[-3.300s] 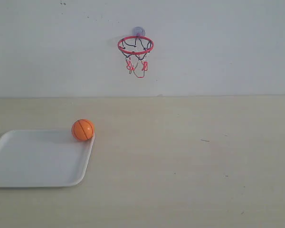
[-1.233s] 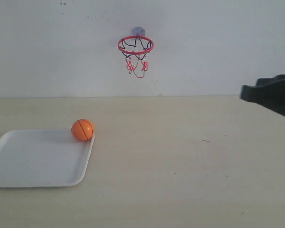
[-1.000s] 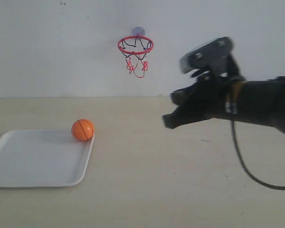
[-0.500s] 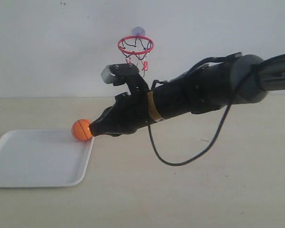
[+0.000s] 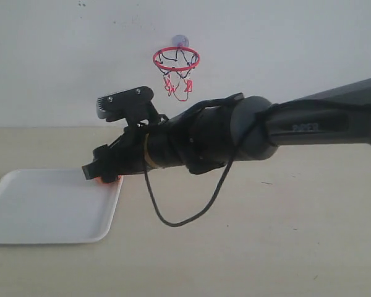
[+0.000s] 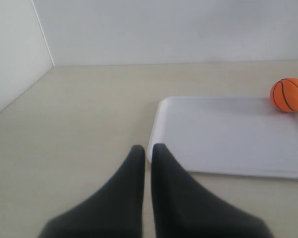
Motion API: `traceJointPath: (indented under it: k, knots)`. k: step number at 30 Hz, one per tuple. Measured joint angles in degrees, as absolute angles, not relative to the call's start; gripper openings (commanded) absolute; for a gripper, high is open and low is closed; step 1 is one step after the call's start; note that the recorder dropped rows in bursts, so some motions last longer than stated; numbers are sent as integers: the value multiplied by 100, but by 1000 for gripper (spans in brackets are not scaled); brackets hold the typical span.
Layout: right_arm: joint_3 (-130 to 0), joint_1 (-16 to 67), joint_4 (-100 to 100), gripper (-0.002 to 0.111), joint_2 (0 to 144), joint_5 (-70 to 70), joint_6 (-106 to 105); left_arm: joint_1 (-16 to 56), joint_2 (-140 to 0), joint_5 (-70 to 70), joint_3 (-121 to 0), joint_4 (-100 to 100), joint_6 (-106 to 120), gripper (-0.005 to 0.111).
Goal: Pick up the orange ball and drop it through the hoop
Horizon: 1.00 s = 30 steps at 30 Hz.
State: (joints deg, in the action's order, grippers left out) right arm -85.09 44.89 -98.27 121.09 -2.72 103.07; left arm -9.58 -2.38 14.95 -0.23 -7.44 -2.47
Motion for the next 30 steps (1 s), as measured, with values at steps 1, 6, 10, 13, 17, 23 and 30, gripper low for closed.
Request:
traceJointPath:
  k: [1, 6, 10, 13, 17, 23, 30]
  knots:
    - [-8554, 4551, -9802, 74, 12189, -179, 10355, -958, -238, 1495, -23, -744, -247, 4]
    - [-8973, 4687, -9528, 74, 12657, 0, 10473, -958, -238, 1495, -23, -744, -247, 4]
    - [-9409, 4697, -8987, 74, 12966, 326, 10561, -958, -238, 1495, -23, -744, -247, 4]
    - [-9693, 4697, -8635, 74, 13149, 380, 10586, -958, -238, 1495, -23, -744, -247, 4]
    - [-10057, 4697, -8467, 74, 13382, 369, 10624, -958, -238, 1495, -23, -744, -247, 4]
    - [-10471, 4709, -8351, 74, 13769, 483, 10736, -958, -238, 1495, -23, -744, -247, 4]
    - [-10574, 4719, -8274, 74, 13892, 737, 10752, -958, -238, 1495, -23, -744, -247, 4]
